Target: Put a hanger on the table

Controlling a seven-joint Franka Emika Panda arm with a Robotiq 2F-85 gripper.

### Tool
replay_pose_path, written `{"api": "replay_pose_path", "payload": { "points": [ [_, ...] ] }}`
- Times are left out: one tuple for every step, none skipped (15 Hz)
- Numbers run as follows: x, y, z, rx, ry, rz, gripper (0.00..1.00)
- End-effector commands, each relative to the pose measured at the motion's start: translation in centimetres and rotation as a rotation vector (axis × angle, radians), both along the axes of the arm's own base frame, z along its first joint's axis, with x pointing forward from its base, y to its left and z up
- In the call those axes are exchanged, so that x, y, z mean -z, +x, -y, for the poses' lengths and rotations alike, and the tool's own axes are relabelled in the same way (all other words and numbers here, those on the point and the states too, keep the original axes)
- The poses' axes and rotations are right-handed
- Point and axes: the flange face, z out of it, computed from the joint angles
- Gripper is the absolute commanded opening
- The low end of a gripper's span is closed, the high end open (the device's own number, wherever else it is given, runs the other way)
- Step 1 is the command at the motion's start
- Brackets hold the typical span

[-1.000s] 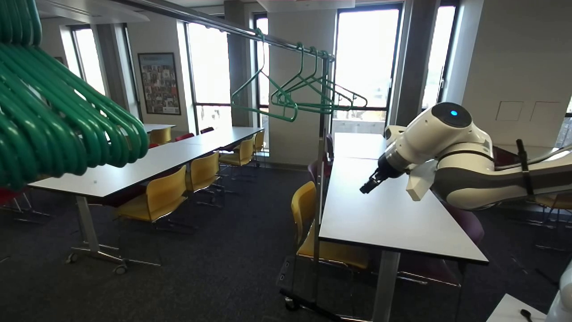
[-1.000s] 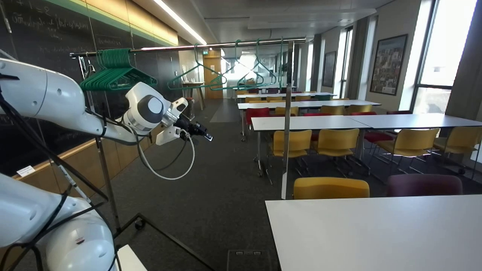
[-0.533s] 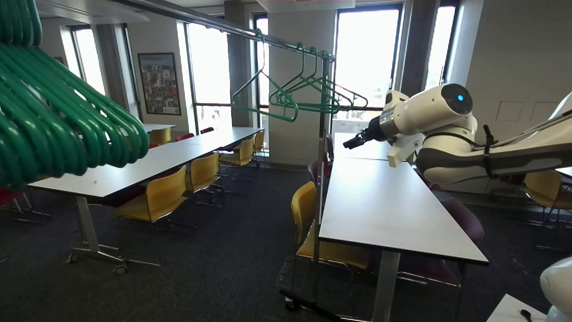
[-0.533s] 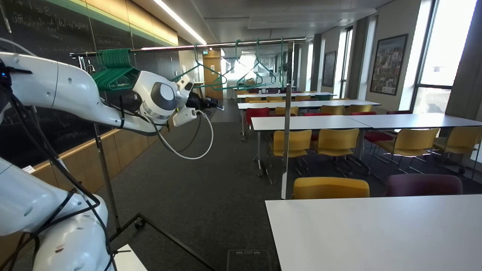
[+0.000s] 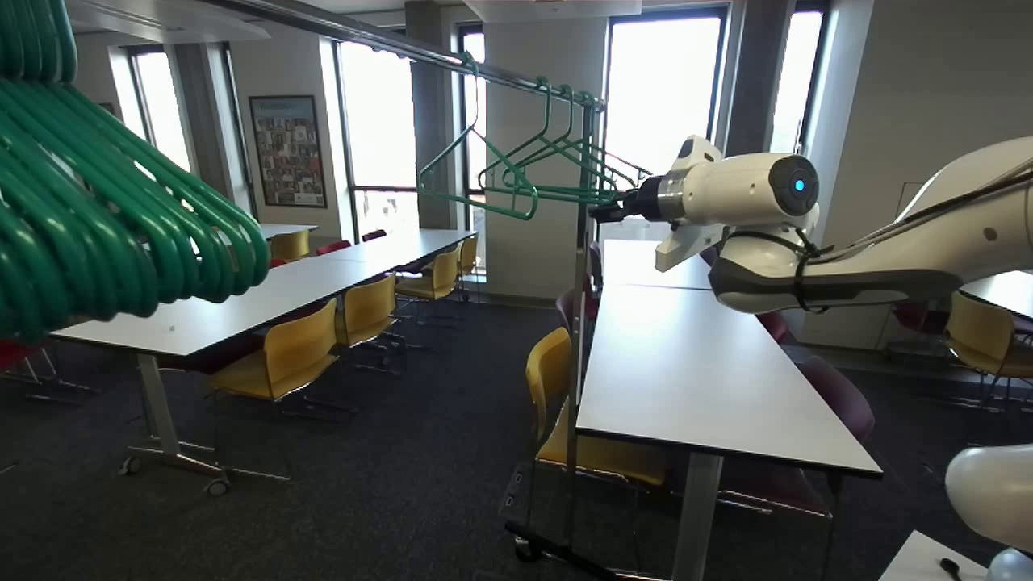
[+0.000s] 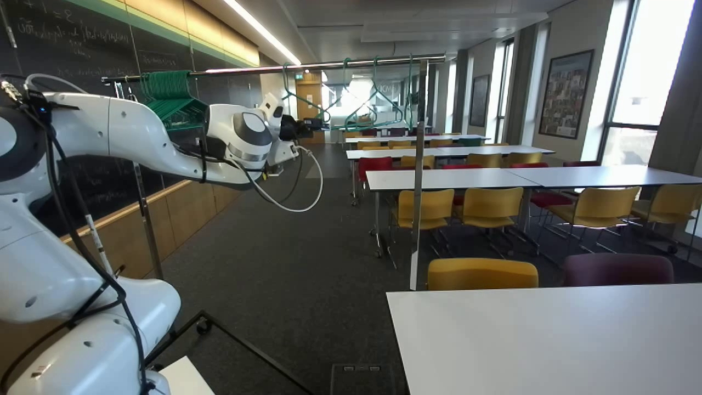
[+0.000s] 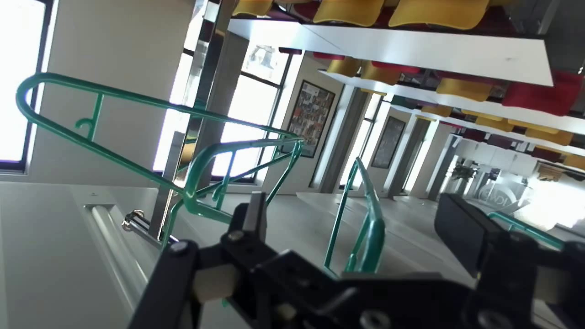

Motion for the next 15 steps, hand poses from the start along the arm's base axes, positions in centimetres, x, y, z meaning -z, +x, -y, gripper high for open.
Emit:
{"api": "replay_pose_path", "payload": {
  "points": [
    [-0.1,0.9,-0.9,0.031,0.023,0.068,1.0],
    [0.1,1.1,-0.9,0.043,0.03,0.072,1.0],
    [0.3,1.3,-1.0,0.054,0.053,0.081,1.0],
    [0.2,1.5,-1.2,0.06,0.07,0.083,1.0],
    [0.3,1.5,-1.4,0.063,0.086,0.087,1.0],
    [0.3,1.3,-1.7,0.063,0.097,0.099,1.0],
    [0.3,0.9,-2.2,0.058,0.107,0.109,1.0],
    [0.2,0.6,-2.5,0.054,0.114,0.118,1.0],
    [0.0,0.2,-2.9,0.051,0.117,0.129,1.0],
    [-0.1,-0.2,-3.2,0.048,0.117,0.14,1.0],
    [-0.3,-0.5,-3.5,0.048,0.116,0.152,1.0],
    [-0.4,-0.8,-3.7,0.048,0.116,0.161,1.0],
    [-0.5,-1.0,-3.9,0.047,0.116,0.166,1.0],
    [-0.5,-1.2,-4.0,0.048,0.116,0.172,0.97],
    [-0.5,-1.3,-4.1,0.052,0.117,0.176,0.73]
  ]
}}
